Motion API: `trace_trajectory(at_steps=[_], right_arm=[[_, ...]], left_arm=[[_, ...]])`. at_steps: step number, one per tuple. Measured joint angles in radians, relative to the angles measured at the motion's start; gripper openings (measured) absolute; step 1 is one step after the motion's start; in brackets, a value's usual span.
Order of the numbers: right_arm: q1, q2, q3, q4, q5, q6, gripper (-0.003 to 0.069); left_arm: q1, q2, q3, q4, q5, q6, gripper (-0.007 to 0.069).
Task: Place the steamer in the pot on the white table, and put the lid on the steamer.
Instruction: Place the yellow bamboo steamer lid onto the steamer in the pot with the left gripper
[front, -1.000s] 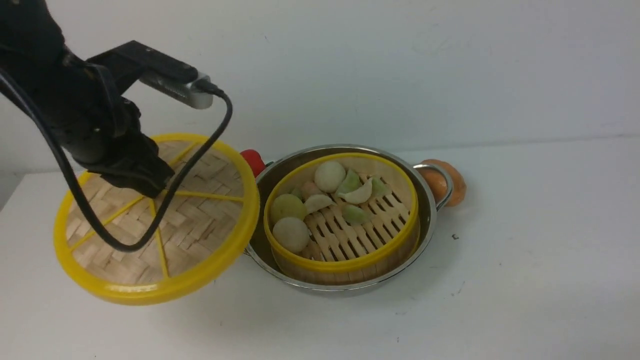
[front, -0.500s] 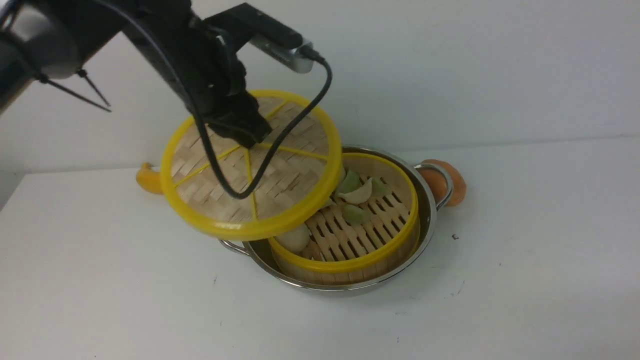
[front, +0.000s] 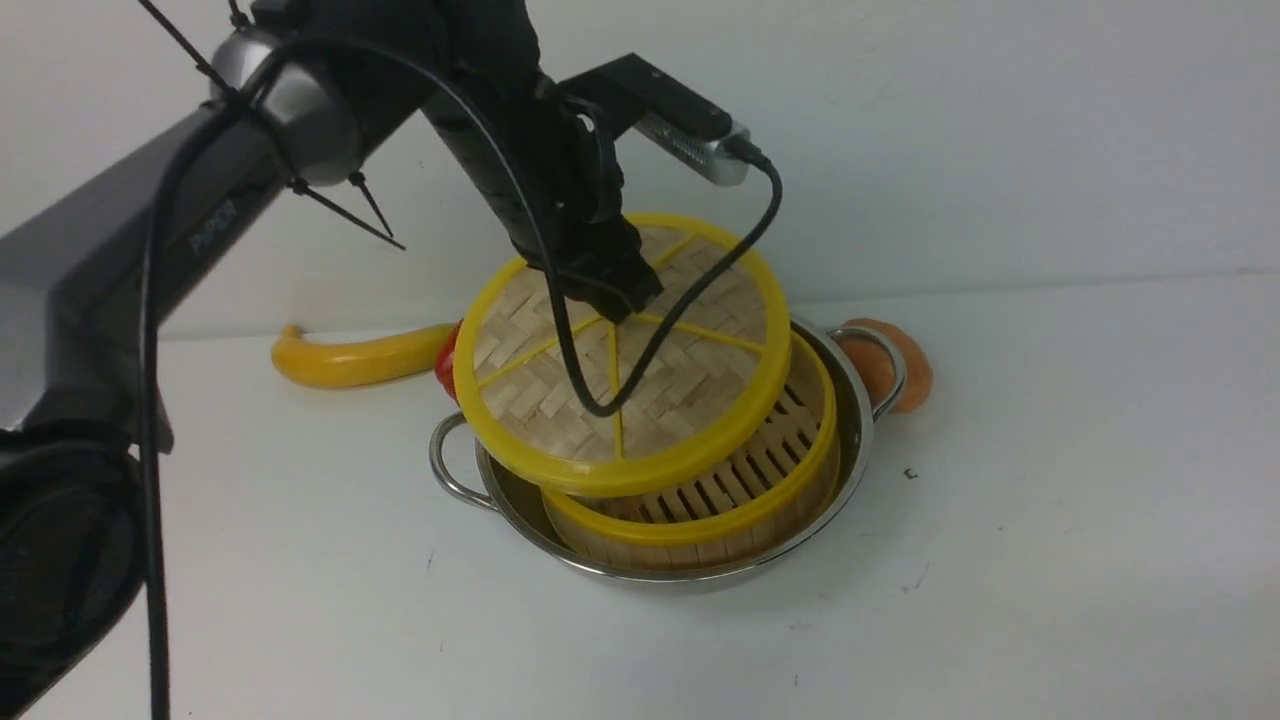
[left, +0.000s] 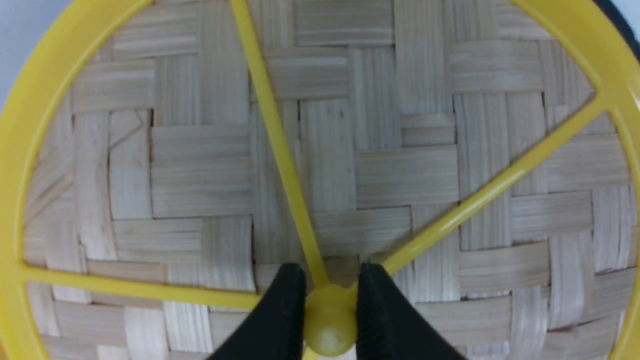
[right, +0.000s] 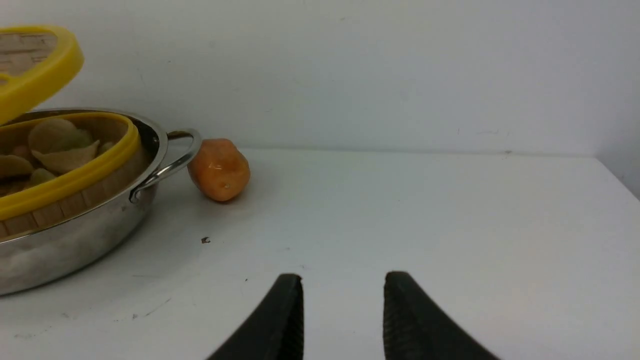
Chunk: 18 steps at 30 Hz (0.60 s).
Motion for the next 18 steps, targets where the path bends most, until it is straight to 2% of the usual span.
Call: trace_trajectory(at_steps=[6, 18], right_arm=[[0.0, 0.0, 0.0, 0.0, 0.0, 0.0, 0.0248], [0.0, 0.0, 0.0, 0.0, 0.0, 0.0, 0.0248]], left_arm=[[-0.048, 0.023, -0.006, 0.002, -0.001, 0.0, 0.0119], [-0.055, 0.069, -0.006, 0.044, -0.001, -0.008, 0.0119]])
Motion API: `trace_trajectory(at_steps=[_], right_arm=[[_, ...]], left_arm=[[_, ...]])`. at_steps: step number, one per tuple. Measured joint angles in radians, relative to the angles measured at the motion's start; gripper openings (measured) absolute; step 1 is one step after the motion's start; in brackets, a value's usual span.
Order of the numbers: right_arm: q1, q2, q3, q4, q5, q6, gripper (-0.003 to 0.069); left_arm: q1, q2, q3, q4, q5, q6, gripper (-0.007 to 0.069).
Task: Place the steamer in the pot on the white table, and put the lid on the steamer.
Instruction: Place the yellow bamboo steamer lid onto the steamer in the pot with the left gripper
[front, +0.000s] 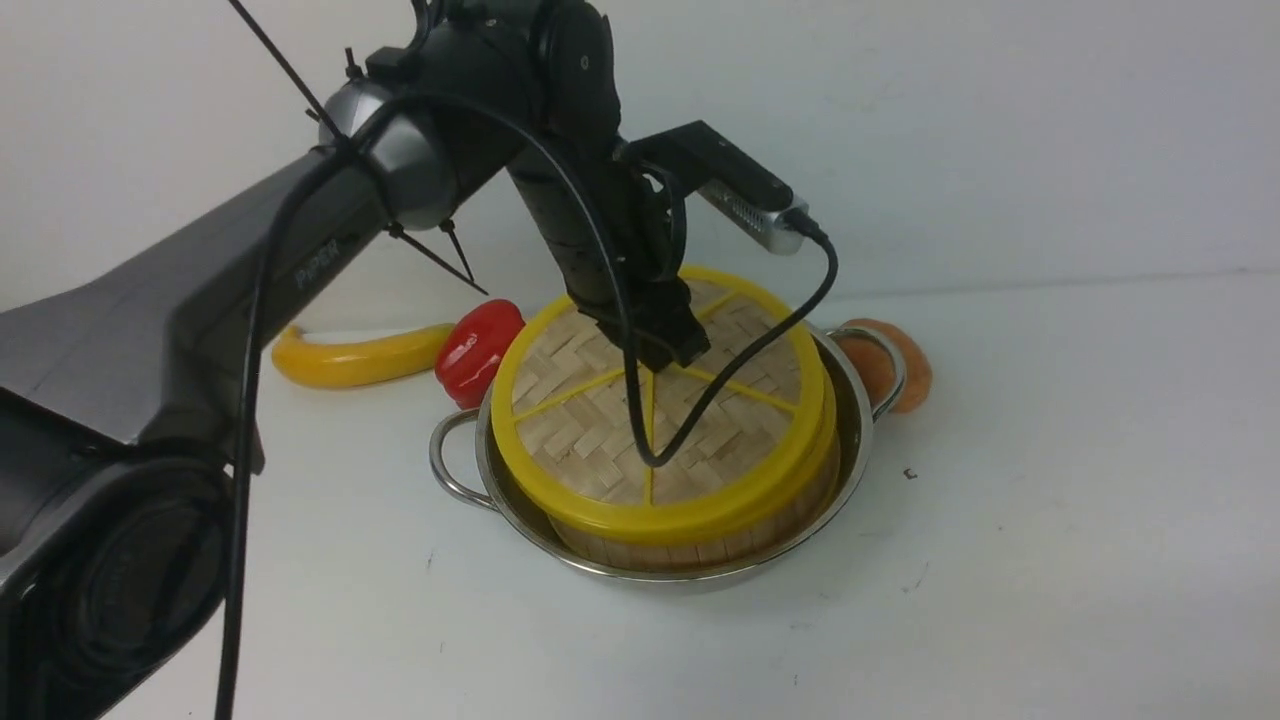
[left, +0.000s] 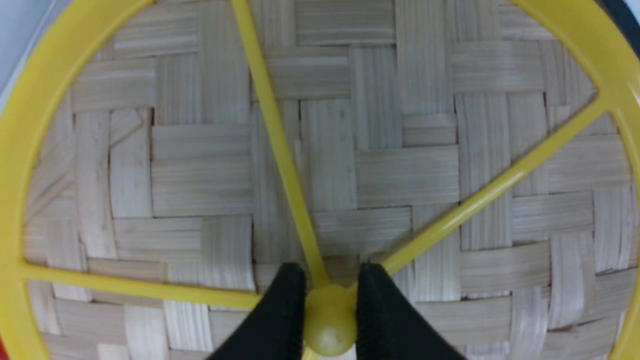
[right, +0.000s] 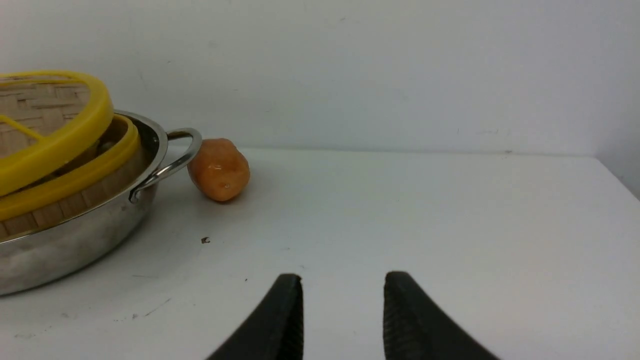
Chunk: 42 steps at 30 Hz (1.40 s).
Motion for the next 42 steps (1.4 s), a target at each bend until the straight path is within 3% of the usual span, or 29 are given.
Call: trace_trajectory(at_steps=[32, 42], right_arm=[[0.0, 0.0, 0.0, 0.0, 0.0, -0.001, 0.0248], [0.0, 0.0, 0.0, 0.0, 0.0, 0.0, 0.0248]], left_arm=[[0.0, 0.045, 0.0, -0.006, -0.039, 0.016, 0.0119], [0.0, 0.045, -0.123, 0.009, -0.002, -0.01, 0.0119]])
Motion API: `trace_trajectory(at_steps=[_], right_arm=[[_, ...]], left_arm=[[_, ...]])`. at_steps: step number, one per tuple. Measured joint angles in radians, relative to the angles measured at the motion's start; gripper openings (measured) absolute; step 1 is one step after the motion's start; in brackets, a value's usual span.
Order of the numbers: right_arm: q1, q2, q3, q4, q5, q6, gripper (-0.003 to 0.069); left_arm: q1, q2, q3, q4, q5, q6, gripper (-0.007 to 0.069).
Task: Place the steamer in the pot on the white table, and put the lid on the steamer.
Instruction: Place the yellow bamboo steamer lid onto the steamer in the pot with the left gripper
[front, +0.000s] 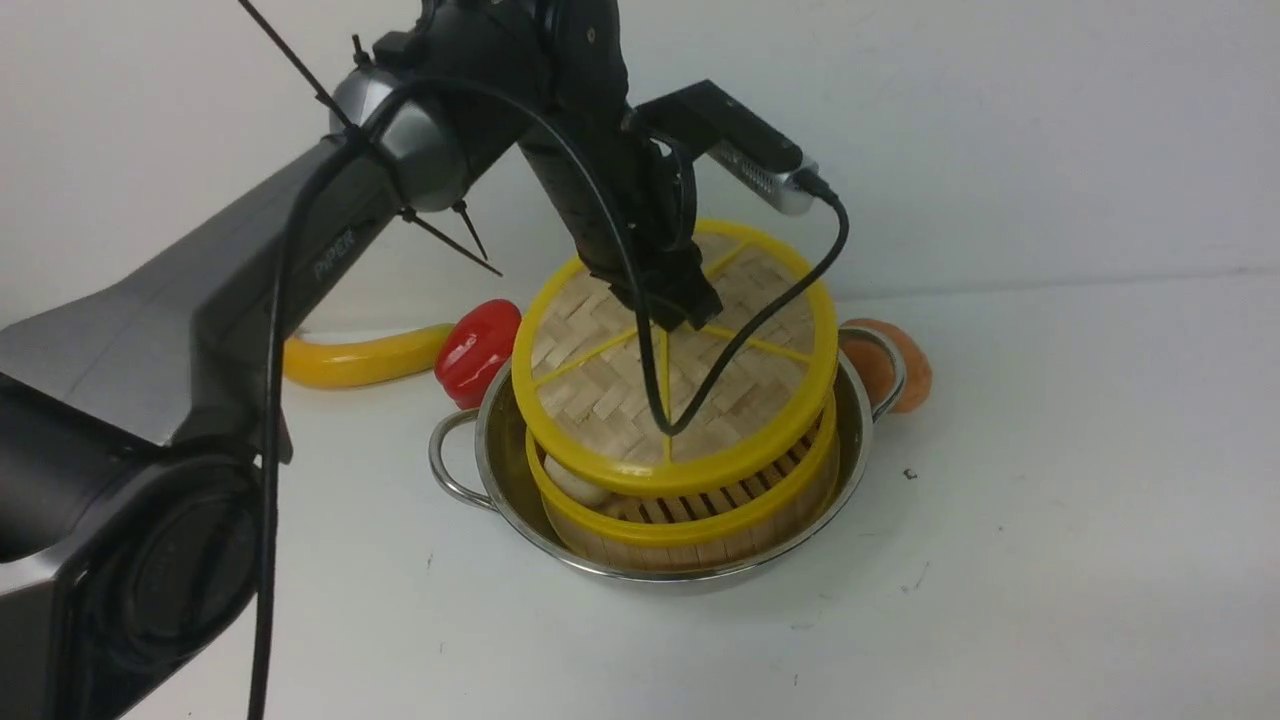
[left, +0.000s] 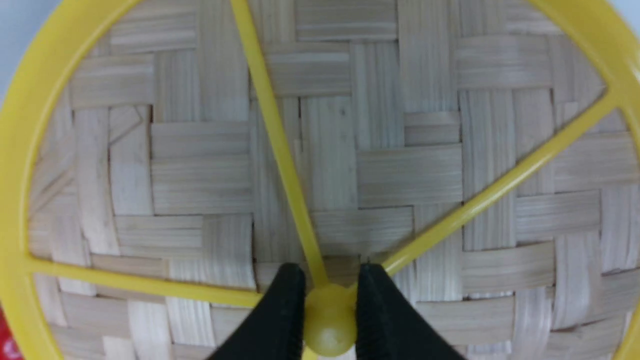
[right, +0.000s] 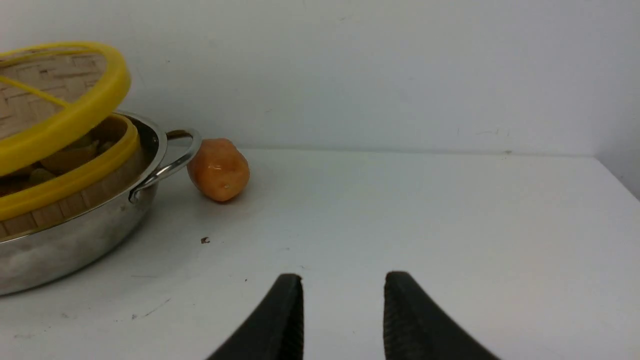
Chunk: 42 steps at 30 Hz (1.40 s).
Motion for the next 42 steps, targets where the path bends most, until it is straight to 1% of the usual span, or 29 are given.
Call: trace_trajectory(at_steps=[16, 23, 30, 42], right_arm=[[0.0, 0.0, 0.0, 0.0, 0.0, 0.0, 0.0248], [0.0, 0.0, 0.0, 0.0, 0.0, 0.0, 0.0248], [0.0, 0.0, 0.0, 0.0, 0.0, 0.0, 0.0248], [0.0, 0.0, 0.0, 0.0, 0.0, 0.0, 0.0248]], left_arm=[[0.0, 0.005, 0.015, -0.011, 0.001, -0.019, 0.0119], [0.0, 0.003, 0.033, 0.015, 0.003, -0.033, 0.0119], [0.0, 0.0, 0.033, -0.007, 0.003, -0.034, 0.0119], [0.0, 0.015, 0.033, -0.008, 0.004, -0.034, 0.0119]])
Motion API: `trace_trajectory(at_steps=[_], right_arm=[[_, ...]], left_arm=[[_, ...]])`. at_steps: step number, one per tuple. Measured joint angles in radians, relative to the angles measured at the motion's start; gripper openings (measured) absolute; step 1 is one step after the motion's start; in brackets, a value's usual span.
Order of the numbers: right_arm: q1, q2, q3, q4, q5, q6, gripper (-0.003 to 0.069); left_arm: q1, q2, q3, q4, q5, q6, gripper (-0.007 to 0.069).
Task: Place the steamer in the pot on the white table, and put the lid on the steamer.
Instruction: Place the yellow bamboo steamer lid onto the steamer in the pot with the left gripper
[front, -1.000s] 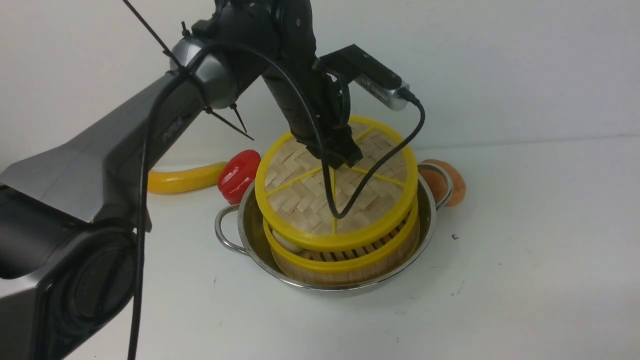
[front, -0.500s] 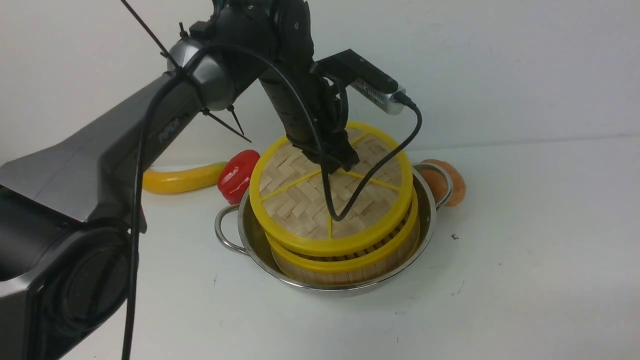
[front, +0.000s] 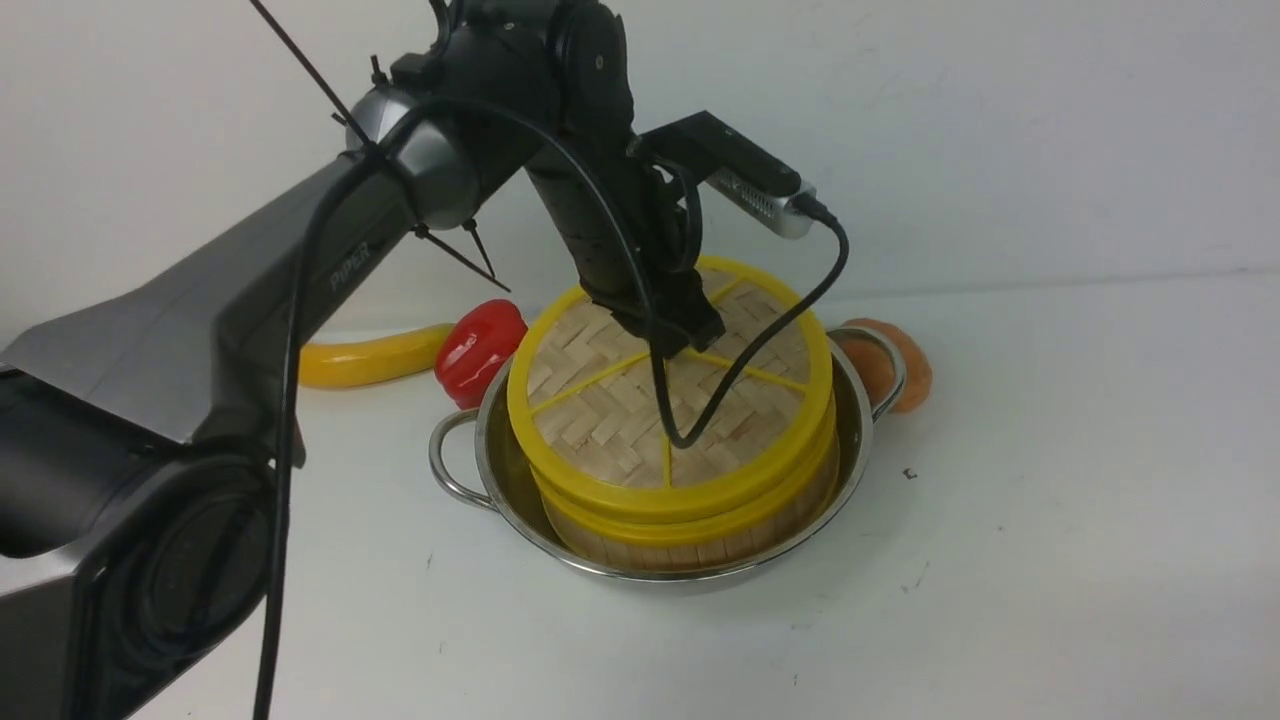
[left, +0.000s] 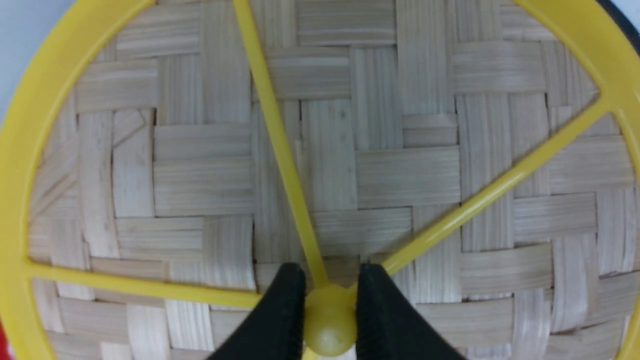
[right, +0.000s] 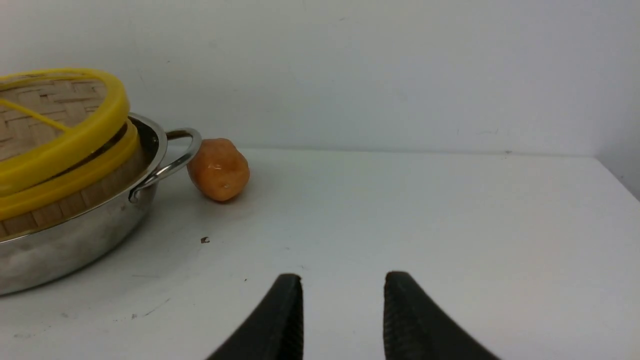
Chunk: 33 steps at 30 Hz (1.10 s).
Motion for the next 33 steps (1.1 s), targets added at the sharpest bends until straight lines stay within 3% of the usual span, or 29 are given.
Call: trace_trajectory(at_steps=[33], right_arm=[[0.0, 0.0, 0.0, 0.0, 0.0, 0.0, 0.0248]], left_arm=[[-0.008, -0.03, 0.064, -0.006, 0.001, -0.045, 0.0119]])
